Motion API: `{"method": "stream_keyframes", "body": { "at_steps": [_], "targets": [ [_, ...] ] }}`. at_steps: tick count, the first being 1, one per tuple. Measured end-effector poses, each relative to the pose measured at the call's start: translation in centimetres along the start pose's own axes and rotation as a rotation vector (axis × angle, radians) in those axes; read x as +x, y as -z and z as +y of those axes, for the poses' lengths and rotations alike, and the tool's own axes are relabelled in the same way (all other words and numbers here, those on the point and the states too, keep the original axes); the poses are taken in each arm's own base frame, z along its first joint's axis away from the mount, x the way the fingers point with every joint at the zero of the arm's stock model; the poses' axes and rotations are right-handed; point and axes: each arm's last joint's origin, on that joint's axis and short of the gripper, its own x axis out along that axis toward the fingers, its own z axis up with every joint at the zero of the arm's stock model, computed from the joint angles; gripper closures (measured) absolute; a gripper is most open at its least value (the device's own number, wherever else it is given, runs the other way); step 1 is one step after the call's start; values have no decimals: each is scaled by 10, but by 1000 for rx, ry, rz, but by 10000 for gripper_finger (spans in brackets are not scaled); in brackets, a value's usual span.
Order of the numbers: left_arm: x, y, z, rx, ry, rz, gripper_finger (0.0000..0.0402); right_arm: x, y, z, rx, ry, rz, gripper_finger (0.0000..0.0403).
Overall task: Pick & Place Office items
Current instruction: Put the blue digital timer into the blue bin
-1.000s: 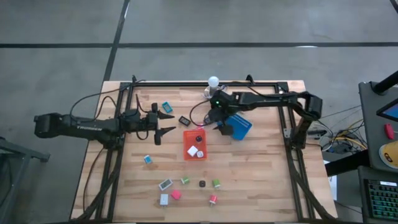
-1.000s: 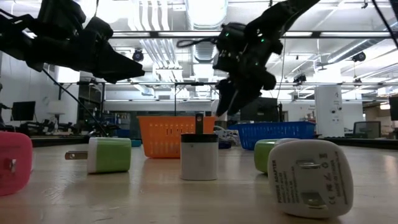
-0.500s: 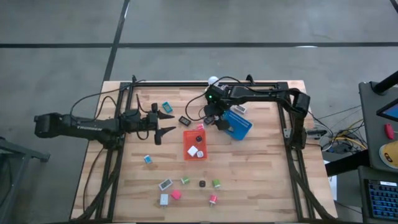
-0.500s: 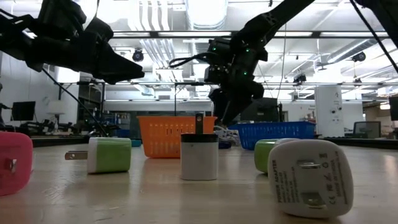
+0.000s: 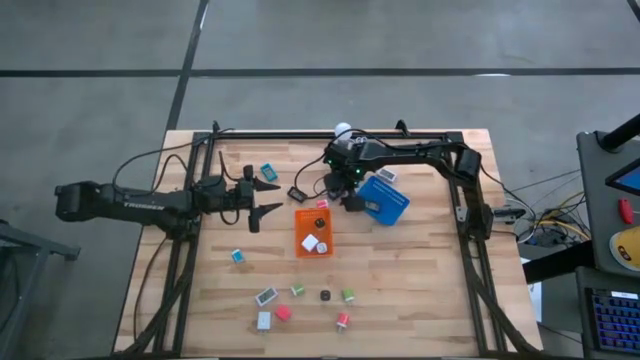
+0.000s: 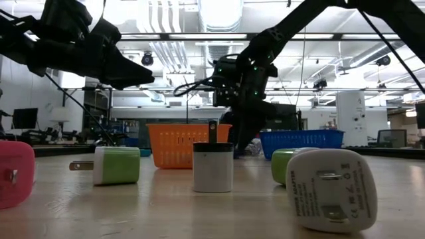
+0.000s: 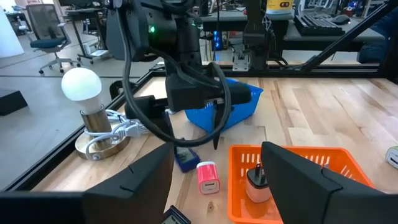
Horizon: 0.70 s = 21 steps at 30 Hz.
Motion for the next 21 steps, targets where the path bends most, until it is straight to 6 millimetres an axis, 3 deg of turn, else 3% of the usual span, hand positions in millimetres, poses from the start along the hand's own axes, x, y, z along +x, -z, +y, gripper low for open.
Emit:
{"method": "stream_keyframes", "body": {
  "at_steps": [21],
  "targets": [
    [0,0,0,0,0,-1,154,-3,-5,-7,-39,123,25,92]
  ]
}}
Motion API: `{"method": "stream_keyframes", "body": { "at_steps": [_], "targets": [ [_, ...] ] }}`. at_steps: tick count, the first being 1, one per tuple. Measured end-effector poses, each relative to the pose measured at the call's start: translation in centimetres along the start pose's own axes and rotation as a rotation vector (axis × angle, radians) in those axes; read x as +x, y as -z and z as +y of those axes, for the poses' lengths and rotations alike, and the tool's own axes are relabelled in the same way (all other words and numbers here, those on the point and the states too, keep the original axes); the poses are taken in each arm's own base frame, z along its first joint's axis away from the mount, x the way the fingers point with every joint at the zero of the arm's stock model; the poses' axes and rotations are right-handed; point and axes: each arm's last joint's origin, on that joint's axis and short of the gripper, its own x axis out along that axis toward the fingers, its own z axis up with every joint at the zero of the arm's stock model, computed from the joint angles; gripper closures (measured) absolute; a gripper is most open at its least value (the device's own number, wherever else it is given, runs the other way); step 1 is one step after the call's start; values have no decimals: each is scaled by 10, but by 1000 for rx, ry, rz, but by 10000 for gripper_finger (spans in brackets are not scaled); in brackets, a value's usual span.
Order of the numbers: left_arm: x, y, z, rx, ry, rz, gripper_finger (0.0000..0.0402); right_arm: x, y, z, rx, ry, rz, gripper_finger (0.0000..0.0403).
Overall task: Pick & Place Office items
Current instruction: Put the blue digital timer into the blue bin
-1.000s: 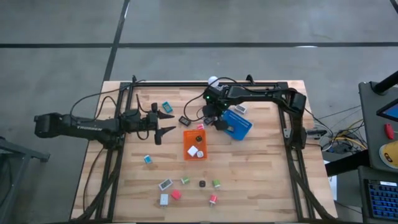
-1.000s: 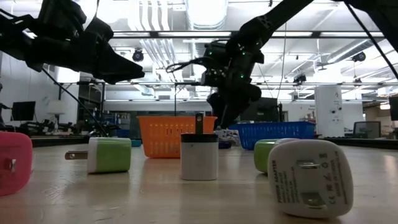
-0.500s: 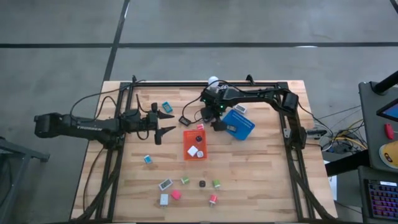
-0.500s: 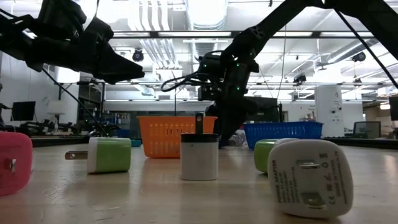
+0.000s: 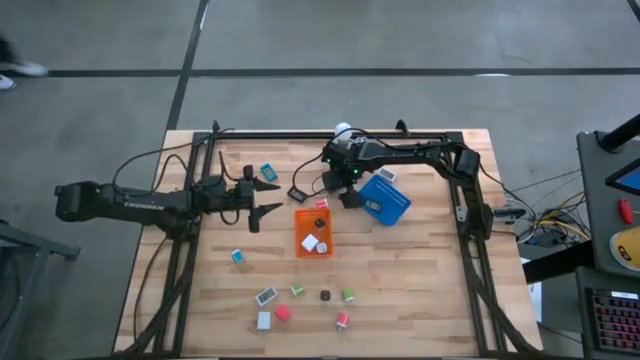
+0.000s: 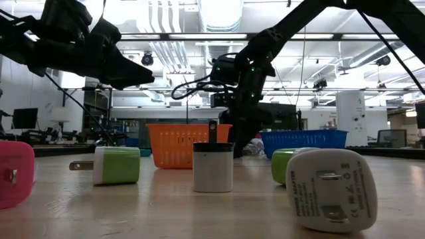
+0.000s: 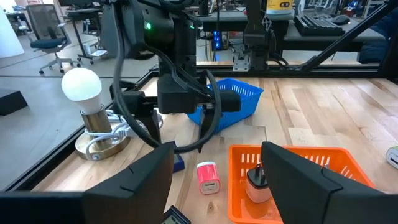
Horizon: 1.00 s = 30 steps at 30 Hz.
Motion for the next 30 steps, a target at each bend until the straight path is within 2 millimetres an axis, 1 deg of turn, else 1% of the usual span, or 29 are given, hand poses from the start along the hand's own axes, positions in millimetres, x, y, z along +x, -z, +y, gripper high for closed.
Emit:
{"method": "stream_keyframes", "body": {
  "at_steps": [5,9,15,24,30],
  "targets": [
    [0,0,0,0,0,0,154,-11,-11,-6,-9,32,-45,92],
    [0,0,0,0,0,0,154,-15,-16,-9,-14,32,-45,92],
    [0,0,0,0,0,1,154,-10,-13,-10,-6,-1,3,92],
    [0,0,0,-1,0,1,154,8,-2,-20,13,-1,67,92],
    [0,0,0,-1,0,0,154,7,-1,-20,19,-10,74,92]
  ]
}}
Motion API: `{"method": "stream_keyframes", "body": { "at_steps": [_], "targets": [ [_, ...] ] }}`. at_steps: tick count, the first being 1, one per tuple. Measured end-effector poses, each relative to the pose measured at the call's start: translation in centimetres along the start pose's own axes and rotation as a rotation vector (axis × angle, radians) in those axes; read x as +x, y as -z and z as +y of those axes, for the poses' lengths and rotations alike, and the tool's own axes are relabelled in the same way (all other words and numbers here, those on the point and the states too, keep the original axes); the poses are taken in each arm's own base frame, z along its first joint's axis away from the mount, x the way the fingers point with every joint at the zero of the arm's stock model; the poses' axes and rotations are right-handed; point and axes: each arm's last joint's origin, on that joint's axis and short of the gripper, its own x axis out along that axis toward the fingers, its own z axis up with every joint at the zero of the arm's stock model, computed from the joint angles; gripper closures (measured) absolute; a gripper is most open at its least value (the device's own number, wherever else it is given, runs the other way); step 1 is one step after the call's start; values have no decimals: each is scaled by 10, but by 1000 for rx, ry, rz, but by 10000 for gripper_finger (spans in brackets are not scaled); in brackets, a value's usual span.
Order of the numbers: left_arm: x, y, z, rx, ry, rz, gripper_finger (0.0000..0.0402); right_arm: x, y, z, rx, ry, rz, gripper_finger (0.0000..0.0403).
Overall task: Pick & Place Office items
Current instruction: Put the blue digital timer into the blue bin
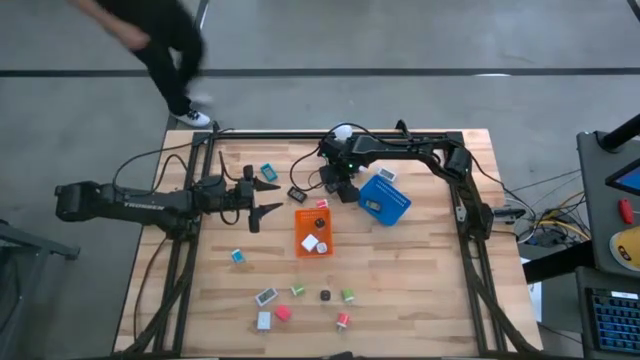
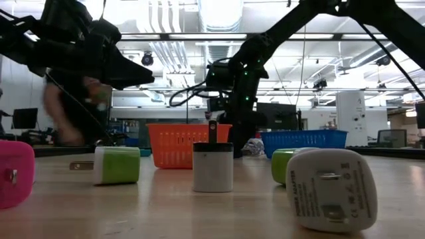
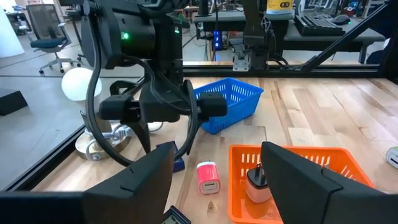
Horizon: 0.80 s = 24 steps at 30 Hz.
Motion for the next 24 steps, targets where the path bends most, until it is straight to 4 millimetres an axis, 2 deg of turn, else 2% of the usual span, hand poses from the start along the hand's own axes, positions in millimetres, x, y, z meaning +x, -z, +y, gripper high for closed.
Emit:
{"method": "stream_keyframes", "body": {
  "at_steps": [8,13,24],
  "targets": [
    [0,0,0,-1,0,0,154,-1,1,1,5,-12,16,101],
    [0,0,0,-3,0,0,154,5,5,4,7,-43,50,116],
    [0,0,0,-3,0,0,154,6,0,6,-3,-26,23,138]
  ]
}}
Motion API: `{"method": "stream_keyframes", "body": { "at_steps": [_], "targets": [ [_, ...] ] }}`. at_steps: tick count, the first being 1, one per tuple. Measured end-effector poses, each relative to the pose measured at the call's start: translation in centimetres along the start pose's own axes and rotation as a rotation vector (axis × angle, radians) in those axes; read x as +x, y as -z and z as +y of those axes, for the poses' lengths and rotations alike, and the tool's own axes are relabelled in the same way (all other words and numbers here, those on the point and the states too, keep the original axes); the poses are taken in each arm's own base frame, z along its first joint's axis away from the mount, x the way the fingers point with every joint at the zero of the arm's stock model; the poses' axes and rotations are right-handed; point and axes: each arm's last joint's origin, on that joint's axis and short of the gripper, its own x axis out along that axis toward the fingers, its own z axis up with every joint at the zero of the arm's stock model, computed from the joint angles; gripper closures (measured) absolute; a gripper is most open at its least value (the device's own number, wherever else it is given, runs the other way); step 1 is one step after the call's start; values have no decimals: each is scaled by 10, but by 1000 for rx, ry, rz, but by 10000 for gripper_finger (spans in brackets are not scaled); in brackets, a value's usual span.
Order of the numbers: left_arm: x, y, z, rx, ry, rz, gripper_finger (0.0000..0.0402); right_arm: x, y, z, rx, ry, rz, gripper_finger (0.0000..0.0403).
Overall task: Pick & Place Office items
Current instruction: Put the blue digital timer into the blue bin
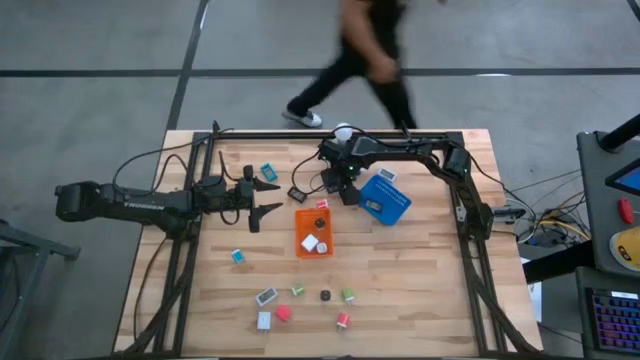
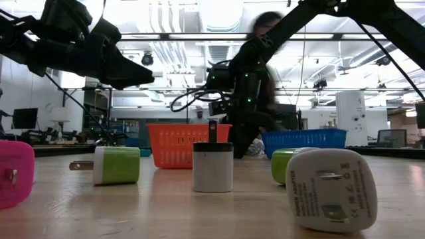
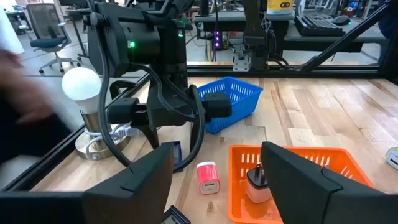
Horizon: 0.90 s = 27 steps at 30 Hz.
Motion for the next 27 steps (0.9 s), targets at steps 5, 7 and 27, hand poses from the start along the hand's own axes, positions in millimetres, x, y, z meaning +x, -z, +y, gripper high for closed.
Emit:
{"method": "stream_keyframes", "body": {
  "at_steps": [5,7,27],
  "targets": [
    [0,0,0,0,0,0,154,0,-2,-1,1,10,-15,141],
    [0,0,0,0,0,0,154,0,-2,-2,20,17,-24,142],
    [0,0,0,0,-14,1,154,0,-2,1,93,8,-13,282]
  ]
}}
